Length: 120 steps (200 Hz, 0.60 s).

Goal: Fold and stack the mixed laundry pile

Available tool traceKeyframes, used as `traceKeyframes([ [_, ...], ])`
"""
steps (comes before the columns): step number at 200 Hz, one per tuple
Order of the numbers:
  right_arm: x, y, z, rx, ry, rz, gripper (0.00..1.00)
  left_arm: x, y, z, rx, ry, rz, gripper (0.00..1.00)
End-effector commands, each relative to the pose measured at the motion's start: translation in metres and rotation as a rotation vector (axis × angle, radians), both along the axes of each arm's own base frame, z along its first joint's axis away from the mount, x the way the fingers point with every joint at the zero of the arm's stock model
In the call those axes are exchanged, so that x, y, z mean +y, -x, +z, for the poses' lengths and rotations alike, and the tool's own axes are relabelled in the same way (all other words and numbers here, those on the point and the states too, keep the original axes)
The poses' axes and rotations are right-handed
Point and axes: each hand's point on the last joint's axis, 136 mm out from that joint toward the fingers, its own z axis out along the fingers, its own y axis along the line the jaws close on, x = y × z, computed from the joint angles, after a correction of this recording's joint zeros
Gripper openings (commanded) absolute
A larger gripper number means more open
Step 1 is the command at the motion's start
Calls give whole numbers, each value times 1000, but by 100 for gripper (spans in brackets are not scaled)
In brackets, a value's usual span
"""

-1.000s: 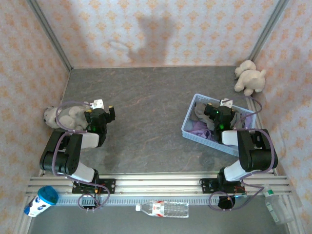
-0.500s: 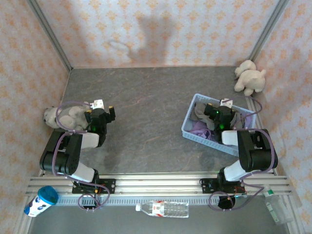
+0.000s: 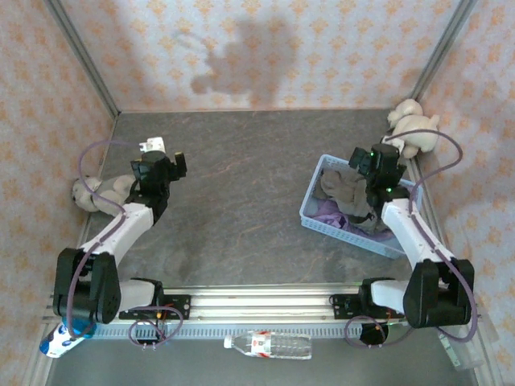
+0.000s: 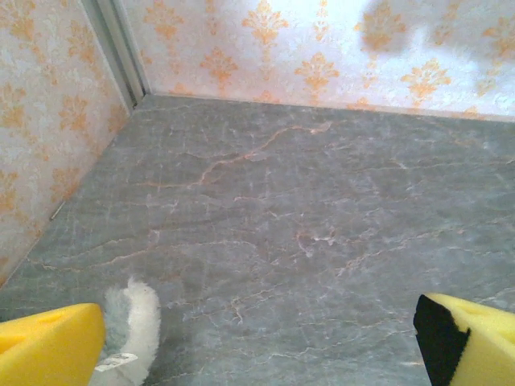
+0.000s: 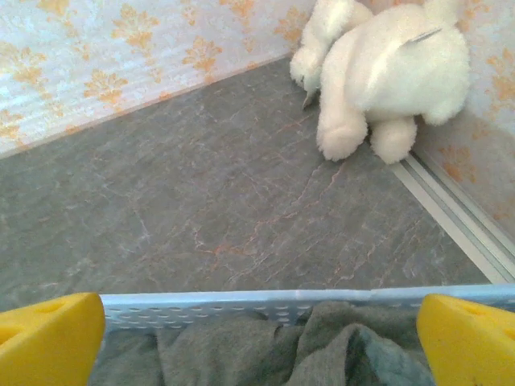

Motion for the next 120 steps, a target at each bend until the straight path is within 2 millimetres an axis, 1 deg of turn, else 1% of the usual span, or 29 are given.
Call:
traceKeyframes([
  [1,4,51,-32,292,-104,-79,99,-13,27,-16,158,131,9,100],
  [16,16,65,-37,377,-151,-85,100,-30,34,-18,193,278,-4,100],
  [30,31,81,-46,482,-200,-55,95,-50,39,-23,216,408,-22,100],
  [43,38,97,-53,566,-232,-69,93,-69,43,-27,220,503,-33,100],
  [53,48,107,-62,623,-278,-43,87,-80,47,-30,217,552,-26,100],
  [71,63,118,-76,679,-340,-9,80,-93,53,-36,217,600,-11,100],
  [83,70,121,-88,710,-376,-1,78,-100,53,-40,223,631,-8,100],
  [98,82,119,-104,745,-439,12,75,-110,53,-46,246,653,-21,100],
  [110,99,111,-114,759,-519,54,75,-116,52,-50,267,657,-21,100],
  [120,108,99,-121,742,-577,62,75,-118,51,-52,276,658,-15,100],
])
